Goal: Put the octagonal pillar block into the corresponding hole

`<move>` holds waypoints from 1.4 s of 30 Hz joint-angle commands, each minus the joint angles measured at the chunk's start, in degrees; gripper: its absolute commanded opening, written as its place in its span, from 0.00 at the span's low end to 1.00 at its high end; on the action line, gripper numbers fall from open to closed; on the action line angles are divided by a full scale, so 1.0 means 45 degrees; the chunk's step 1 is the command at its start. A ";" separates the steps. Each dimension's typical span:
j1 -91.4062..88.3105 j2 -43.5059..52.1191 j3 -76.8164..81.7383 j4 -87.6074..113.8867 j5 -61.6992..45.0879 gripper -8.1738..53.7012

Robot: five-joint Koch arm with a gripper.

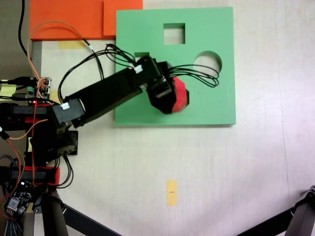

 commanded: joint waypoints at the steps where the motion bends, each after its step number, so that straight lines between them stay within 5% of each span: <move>1: -0.0352 0.0059 -0.0664 -0.0430 0.0449 0.41; 42: 0.0020 0.1035 -0.0840 -0.0664 0.0137 0.41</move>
